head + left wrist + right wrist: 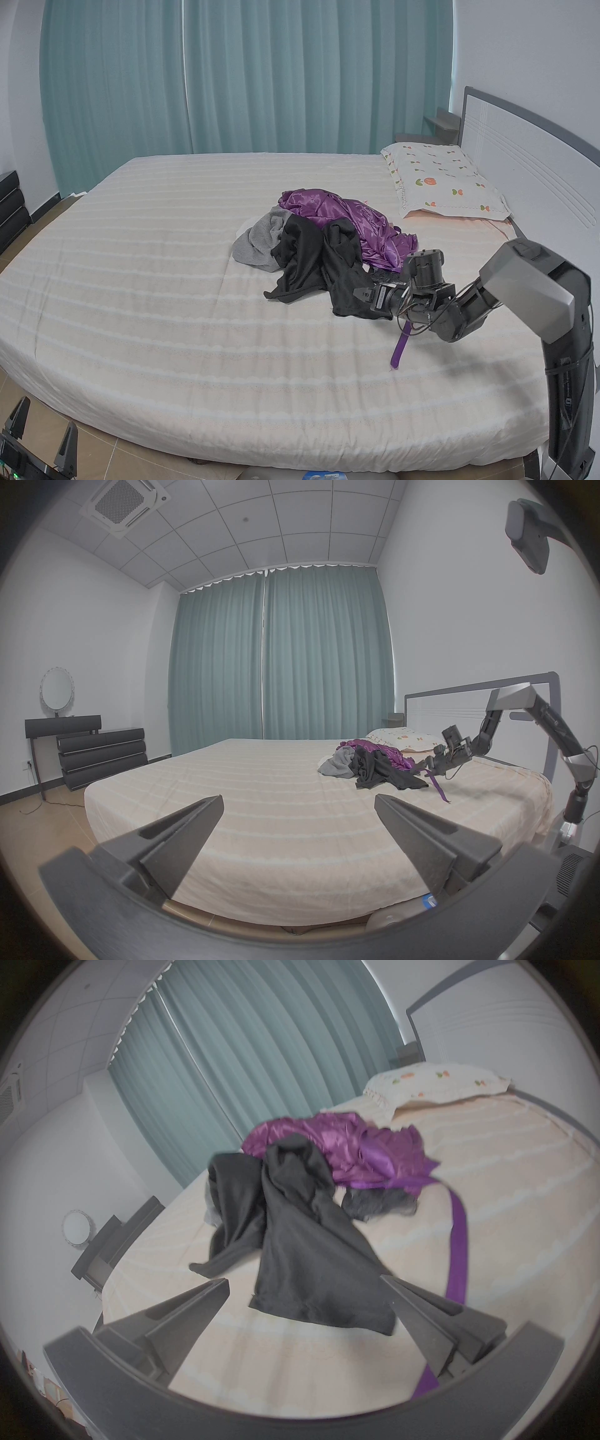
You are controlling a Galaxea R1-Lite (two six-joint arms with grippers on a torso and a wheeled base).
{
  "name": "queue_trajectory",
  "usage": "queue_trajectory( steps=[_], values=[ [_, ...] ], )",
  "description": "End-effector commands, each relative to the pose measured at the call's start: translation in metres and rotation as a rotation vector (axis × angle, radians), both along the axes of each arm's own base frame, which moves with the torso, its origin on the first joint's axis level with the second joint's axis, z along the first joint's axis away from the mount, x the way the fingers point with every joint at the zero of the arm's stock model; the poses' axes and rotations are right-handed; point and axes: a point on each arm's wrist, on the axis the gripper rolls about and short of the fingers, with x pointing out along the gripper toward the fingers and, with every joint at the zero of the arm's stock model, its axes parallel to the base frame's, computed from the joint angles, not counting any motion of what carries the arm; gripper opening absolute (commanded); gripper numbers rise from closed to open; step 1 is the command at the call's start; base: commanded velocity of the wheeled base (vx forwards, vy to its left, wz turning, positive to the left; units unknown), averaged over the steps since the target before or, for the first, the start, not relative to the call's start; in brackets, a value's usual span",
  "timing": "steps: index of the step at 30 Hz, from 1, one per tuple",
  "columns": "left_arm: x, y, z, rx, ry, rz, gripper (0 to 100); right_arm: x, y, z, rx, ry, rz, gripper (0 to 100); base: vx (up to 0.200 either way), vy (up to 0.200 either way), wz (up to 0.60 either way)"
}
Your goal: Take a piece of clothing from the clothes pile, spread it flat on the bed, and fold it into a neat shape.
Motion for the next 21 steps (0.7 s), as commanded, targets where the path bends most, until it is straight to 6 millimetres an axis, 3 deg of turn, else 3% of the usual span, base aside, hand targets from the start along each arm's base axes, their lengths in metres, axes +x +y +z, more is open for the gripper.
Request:
queue_trajectory(
  steps=[1,21],
  values=[
    [0.000,0.000,-0.005,0.000,-0.001,0.000,100,0.006,0.010,-0.046,-0.028,0.071,-0.001,100,0.000,0.000,0.00],
    [0.000,0.000,-0.005,0.000,-0.001,0.000,100,0.008,0.030,-0.063,-0.049,0.063,0.005,100,0.000,0.000,0.00]
  ],
)
